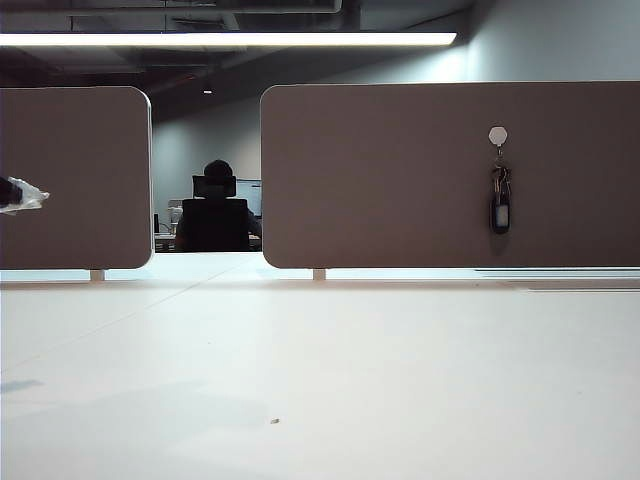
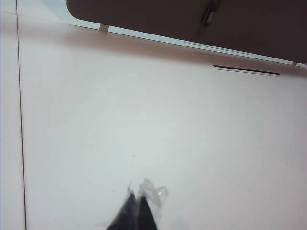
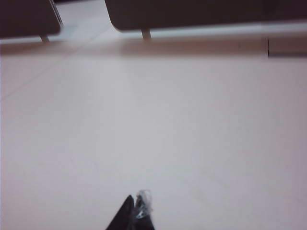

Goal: Hang the bunch of keys on the hook.

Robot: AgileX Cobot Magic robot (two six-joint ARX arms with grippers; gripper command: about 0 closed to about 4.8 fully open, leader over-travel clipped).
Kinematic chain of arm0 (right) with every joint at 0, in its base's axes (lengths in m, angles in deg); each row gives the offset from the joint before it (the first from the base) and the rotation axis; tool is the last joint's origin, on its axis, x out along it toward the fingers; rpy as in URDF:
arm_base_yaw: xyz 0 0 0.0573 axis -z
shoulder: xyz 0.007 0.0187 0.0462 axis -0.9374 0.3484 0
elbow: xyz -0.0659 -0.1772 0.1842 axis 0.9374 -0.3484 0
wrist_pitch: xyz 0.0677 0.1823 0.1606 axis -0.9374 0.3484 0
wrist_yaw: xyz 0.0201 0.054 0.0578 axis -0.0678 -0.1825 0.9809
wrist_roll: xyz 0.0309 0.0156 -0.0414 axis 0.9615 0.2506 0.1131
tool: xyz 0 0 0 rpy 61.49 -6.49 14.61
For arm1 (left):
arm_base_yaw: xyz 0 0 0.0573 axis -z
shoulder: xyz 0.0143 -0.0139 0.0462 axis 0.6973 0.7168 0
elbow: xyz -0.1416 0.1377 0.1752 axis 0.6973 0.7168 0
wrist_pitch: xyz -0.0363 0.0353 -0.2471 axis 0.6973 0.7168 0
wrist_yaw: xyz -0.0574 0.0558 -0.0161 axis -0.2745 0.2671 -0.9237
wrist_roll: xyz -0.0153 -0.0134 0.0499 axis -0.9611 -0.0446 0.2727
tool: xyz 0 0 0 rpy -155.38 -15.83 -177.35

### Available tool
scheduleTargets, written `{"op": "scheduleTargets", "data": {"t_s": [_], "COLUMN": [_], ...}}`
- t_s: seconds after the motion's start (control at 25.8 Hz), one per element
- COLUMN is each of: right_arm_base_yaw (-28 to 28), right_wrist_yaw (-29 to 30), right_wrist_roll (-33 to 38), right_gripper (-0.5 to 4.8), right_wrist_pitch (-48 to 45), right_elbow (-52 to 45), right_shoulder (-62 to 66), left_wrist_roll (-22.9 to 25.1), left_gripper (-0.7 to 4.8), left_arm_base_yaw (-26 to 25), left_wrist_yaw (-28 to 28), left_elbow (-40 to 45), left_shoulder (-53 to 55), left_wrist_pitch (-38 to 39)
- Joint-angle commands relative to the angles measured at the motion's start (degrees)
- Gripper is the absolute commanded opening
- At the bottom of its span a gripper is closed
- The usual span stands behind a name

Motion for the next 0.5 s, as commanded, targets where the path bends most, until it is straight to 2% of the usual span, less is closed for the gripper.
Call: {"op": "scheduleTargets", "data": {"t_s": [0.04,0.15,0.23,0.31,0.43,0.5], "right_arm_base_yaw": [-3.2,-5.9,-6.1,-6.1,-5.9,-5.9], "right_wrist_yaw": [-5.0,-10.1,-10.1,-10.0,-10.0,-10.4], "right_wrist_roll": [0.1,0.0,0.0,0.1,0.7,1.6], "right_gripper": [-0.09,-0.09,-0.09,-0.09,-0.09,-0.09], "right_wrist_pitch": [-0.9,-0.8,-0.8,-1.2,-2.9,-4.2], "right_elbow": [-0.3,-0.3,-0.3,-0.3,-0.3,-0.3], "right_shoulder": [0.1,0.1,0.1,0.1,0.1,0.1], "left_wrist_roll": [-0.1,-0.1,-0.1,-0.1,-0.1,-0.1], "left_gripper": [0.04,0.04,0.04,0.04,0.04,0.04], "left_arm_base_yaw": [0.0,-0.5,-4.2,-9.9,-20.5,-25.6], "left_wrist_yaw": [0.0,0.2,-3.8,-6.3,-6.3,-6.1], "left_elbow": [-0.1,-0.1,-0.1,-0.1,-0.1,-0.1], "left_shoulder": [-0.1,-1.6,-3.0,-4.0,-6.4,-6.3], "left_wrist_pitch": [-0.4,0.6,0.6,0.7,0.3,0.0]}}
